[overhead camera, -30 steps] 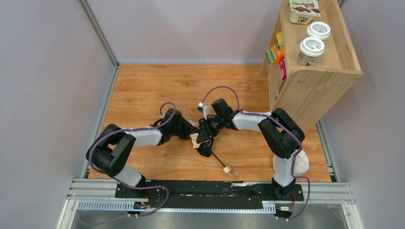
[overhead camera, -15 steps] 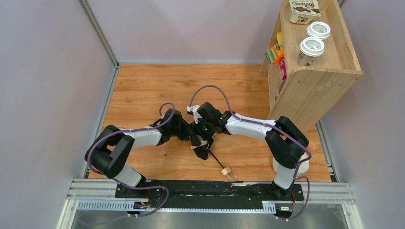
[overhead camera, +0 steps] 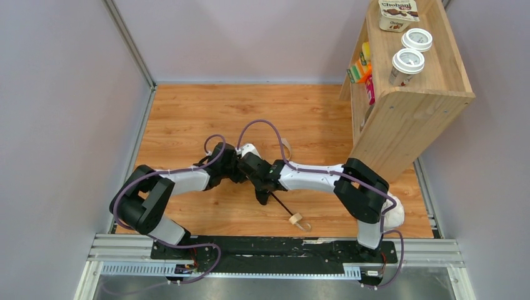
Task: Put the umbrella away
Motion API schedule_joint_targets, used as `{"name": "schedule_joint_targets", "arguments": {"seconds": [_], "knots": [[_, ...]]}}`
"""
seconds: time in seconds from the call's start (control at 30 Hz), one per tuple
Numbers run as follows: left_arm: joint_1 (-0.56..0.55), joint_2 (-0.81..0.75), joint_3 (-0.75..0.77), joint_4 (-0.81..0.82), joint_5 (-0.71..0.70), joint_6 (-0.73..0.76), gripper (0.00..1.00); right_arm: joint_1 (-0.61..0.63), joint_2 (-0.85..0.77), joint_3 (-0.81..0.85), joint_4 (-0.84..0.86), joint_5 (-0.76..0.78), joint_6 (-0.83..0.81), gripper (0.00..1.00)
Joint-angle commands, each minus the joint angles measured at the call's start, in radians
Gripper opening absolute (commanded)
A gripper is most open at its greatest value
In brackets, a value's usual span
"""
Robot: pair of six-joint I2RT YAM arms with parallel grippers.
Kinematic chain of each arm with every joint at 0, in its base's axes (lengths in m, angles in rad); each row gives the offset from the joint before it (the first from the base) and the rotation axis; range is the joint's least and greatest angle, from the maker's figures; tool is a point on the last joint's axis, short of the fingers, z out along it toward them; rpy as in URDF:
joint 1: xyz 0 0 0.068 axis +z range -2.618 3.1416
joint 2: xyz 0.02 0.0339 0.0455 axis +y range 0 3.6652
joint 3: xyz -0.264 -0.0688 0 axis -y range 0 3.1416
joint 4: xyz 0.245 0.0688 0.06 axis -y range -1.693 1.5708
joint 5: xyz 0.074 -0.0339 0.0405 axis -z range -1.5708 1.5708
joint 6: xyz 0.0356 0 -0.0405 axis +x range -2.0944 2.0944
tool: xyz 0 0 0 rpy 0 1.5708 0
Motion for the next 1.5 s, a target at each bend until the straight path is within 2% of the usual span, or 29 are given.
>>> {"name": "schedule_joint_targets", "arguments": {"seconds": [0.0,0.03,0.1,0.13,0.17,0.2,0.23,0.43,0.67,0.73,0.8,0.87,0.9,0.93,1.03,1.13,1.23,1.27,1.37,1.4,1.47], "knots": [[-0.026,-0.037,-0.028,-0.070,0.022,0.044,0.00,-0.015,0.034,-0.073,0.034,0.030,-0.106,0.00],[-0.027,-0.040,-0.033,-0.059,0.021,0.044,0.00,-0.032,0.022,-0.091,0.055,-0.018,-0.118,0.00],[-0.026,-0.053,-0.051,-0.047,0.014,0.059,0.18,-0.058,-0.016,-0.140,0.107,-0.108,-0.144,0.00],[-0.026,-0.063,-0.056,-0.052,0.007,0.070,0.36,-0.074,-0.036,-0.175,0.135,-0.188,-0.164,0.00],[-0.026,-0.076,-0.056,-0.064,0.001,0.093,0.47,-0.094,-0.061,-0.197,0.163,-0.243,-0.172,0.00],[-0.026,-0.082,-0.053,-0.084,-0.009,0.103,0.69,-0.123,-0.082,-0.215,0.183,-0.323,-0.177,0.00],[-0.026,-0.093,-0.051,-0.088,-0.012,0.131,0.76,-0.154,-0.093,-0.222,0.190,-0.436,-0.184,0.00],[-0.026,-0.119,-0.016,-0.174,-0.045,0.214,0.77,-0.317,-0.107,-0.237,0.258,-0.910,-0.146,0.00],[-0.029,-0.034,0.015,-0.184,-0.007,0.177,0.77,-0.406,-0.061,-0.193,0.342,-1.176,-0.057,0.00],[-0.033,-0.013,-0.001,-0.138,-0.003,0.166,0.78,-0.417,-0.035,-0.171,0.359,-1.230,-0.042,0.00],[-0.036,0.012,-0.001,-0.101,-0.009,0.160,0.76,-0.420,-0.012,-0.156,0.372,-1.282,-0.037,0.00],[-0.036,0.045,-0.002,-0.072,-0.003,0.156,0.68,-0.420,0.012,-0.142,0.373,-1.320,-0.037,0.00],[-0.038,0.053,-0.005,-0.056,0.002,0.150,0.55,-0.420,0.022,-0.137,0.378,-1.337,-0.039,0.00],[-0.038,0.067,-0.010,-0.037,0.008,0.140,0.48,-0.418,0.029,-0.139,0.382,-1.345,-0.039,0.00],[-0.040,0.085,-0.022,-0.012,0.024,0.123,0.15,-0.418,0.031,-0.147,0.372,-1.313,-0.054,0.00],[-0.040,0.101,-0.043,-0.003,0.025,0.104,0.03,-0.417,0.031,-0.139,0.316,-1.243,-0.074,0.00],[-0.040,0.114,-0.060,0.014,0.036,0.078,0.00,-0.411,0.019,-0.105,0.219,-1.094,-0.078,0.04],[-0.041,0.121,-0.060,0.010,0.040,0.073,0.00,-0.401,0.011,-0.089,0.176,-1.031,-0.083,0.13],[-0.043,0.124,-0.068,0.011,0.040,0.061,0.00,-0.342,-0.029,-0.053,0.065,-0.800,-0.095,0.51],[-0.044,0.119,-0.071,0.011,0.034,0.059,0.00,-0.319,-0.052,-0.050,0.047,-0.732,-0.089,0.61],[-0.044,0.114,-0.076,0.011,0.031,0.054,0.00,-0.267,-0.073,-0.032,0.004,-0.607,-0.091,0.71]]}}
